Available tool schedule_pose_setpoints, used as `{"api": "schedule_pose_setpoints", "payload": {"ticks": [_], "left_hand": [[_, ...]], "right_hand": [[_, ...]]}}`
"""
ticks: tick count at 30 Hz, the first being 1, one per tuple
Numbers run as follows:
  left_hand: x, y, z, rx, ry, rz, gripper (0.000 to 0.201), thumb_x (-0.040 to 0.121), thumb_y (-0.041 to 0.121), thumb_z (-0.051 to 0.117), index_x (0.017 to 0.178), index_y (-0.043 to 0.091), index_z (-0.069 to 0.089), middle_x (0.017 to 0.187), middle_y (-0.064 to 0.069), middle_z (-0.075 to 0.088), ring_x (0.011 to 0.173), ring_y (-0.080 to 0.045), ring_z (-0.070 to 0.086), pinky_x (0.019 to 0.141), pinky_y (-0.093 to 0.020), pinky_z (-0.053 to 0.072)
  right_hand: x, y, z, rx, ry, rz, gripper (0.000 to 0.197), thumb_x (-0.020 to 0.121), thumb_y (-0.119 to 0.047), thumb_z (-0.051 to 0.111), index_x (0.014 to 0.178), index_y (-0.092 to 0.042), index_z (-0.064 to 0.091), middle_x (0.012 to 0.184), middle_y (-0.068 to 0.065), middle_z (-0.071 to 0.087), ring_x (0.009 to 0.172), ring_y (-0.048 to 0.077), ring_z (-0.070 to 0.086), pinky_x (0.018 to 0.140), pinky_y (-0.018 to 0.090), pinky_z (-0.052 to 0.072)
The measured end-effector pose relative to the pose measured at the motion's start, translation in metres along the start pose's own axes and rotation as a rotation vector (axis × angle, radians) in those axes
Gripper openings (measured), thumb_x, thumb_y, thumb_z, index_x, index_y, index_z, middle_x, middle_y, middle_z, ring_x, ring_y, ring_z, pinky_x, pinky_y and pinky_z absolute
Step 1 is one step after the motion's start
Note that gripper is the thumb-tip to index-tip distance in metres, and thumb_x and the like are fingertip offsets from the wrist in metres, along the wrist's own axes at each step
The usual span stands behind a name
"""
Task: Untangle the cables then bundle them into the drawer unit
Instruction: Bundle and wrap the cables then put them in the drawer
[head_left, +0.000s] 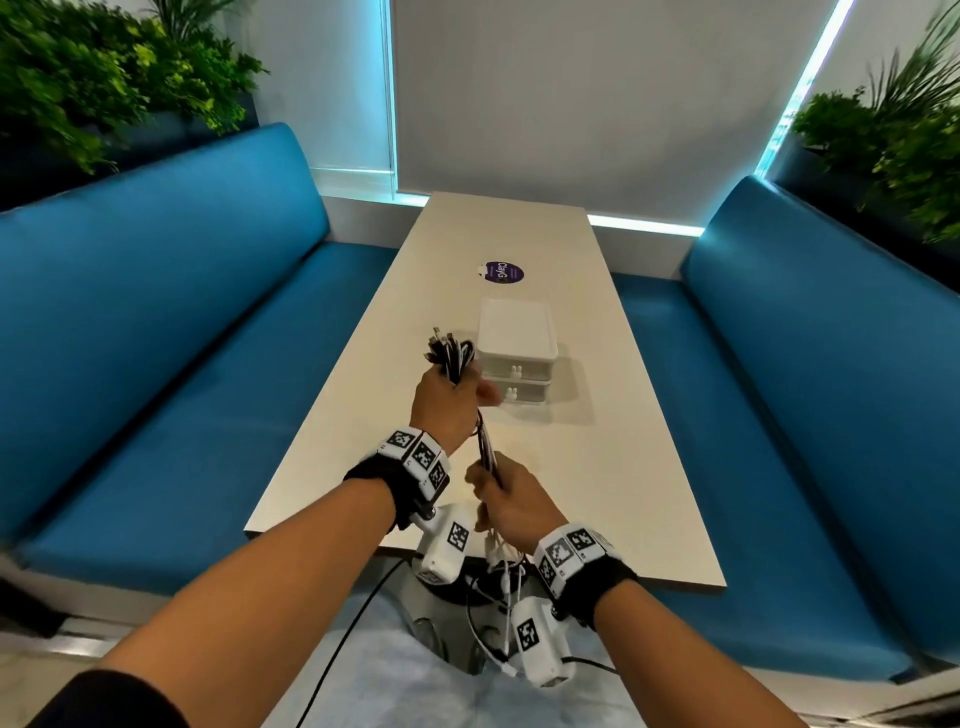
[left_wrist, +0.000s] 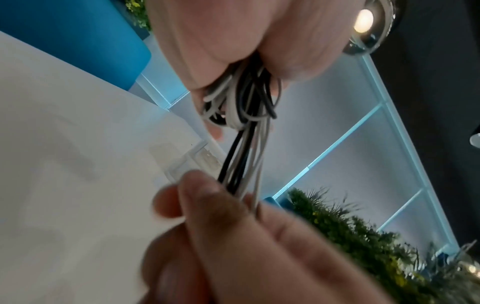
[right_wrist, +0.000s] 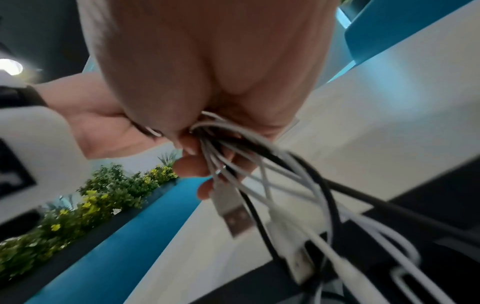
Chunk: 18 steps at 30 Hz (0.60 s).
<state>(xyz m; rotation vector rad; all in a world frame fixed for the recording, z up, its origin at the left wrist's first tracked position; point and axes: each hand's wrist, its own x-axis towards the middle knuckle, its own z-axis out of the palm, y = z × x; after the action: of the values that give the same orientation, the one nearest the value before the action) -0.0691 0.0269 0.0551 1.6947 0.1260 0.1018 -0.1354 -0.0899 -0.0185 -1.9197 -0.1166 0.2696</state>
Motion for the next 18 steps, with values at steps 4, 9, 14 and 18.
{"api": "schedule_pose_setpoints", "payload": {"ticks": [4,9,14,18], "left_hand": [[0.001,0.012,-0.005,-0.184,0.005,-0.034,0.022,0.101,0.026,0.051,0.087,0.009,0.052,0.052,-0.001,0.052,0.047,-0.028,0.058,0.048,-0.031,0.049],[-0.001,0.000,-0.006,-0.245,-0.008,-0.096,0.012,0.101,0.020,0.052,0.093,0.012,0.050,0.058,-0.003,0.036,0.044,-0.018,0.031,0.043,-0.027,0.038],[0.001,-0.018,-0.021,-0.082,-0.067,-0.055,0.021,0.099,0.023,0.053,0.081,0.015,0.045,0.053,-0.001,0.036,0.041,-0.017,0.031,0.045,-0.027,0.032],[-0.003,-0.022,-0.030,0.389,-0.224,0.181,0.016,0.096,0.030,0.057,0.082,0.023,0.054,0.061,0.005,0.053,0.056,-0.016,0.049,0.057,-0.028,0.038]], "right_hand": [[-0.012,0.016,-0.003,0.133,-0.101,0.047,0.032,0.095,-0.046,0.054,0.087,-0.015,0.049,0.065,-0.002,0.045,0.049,0.017,0.051,0.062,0.040,0.050],[-0.021,0.029,0.003,-0.133,-0.134,0.026,0.032,0.091,-0.060,0.047,0.084,-0.029,0.047,0.068,-0.007,0.049,0.053,0.012,0.051,0.062,0.038,0.050],[-0.023,0.018,-0.014,-0.219,-0.209,0.040,0.031,0.096,-0.052,0.047,0.080,-0.026,0.052,0.064,-0.009,0.052,0.056,0.013,0.052,0.064,0.035,0.050],[-0.024,0.020,-0.021,-0.261,-0.225,0.055,0.032,0.094,-0.052,0.050,0.077,-0.024,0.050,0.063,-0.006,0.050,0.055,0.012,0.051,0.062,0.033,0.052]]}}
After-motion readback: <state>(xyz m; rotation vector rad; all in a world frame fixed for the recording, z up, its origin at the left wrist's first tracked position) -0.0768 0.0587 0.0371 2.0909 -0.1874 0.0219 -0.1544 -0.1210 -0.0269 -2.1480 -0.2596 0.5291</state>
